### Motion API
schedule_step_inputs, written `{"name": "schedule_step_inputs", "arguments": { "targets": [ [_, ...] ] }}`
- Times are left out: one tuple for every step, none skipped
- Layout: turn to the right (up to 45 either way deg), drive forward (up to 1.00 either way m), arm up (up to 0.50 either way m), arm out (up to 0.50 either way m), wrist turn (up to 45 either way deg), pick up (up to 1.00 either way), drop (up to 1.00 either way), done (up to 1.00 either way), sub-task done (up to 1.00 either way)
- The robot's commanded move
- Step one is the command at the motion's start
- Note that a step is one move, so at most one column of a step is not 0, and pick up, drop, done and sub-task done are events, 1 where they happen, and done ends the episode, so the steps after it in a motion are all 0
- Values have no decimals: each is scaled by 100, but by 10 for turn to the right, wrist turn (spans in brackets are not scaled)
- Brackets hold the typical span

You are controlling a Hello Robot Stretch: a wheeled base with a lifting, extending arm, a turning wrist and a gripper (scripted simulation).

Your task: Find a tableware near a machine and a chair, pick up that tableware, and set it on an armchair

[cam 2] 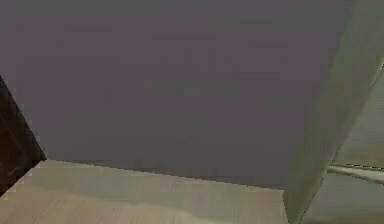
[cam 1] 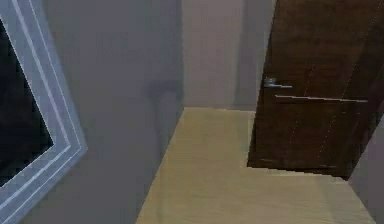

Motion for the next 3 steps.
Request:
{"name": "schedule_step_inputs", "arguments": {
  "targets": [
    [0, 100, 0, 0, 0, 0, 0, 0, 0],
    [-30, 0, 0, 0, 0, 0, 0, 0, 0],
    [0, 45, 0, 0, 0, 0, 0, 0, 0]
  ]
}}
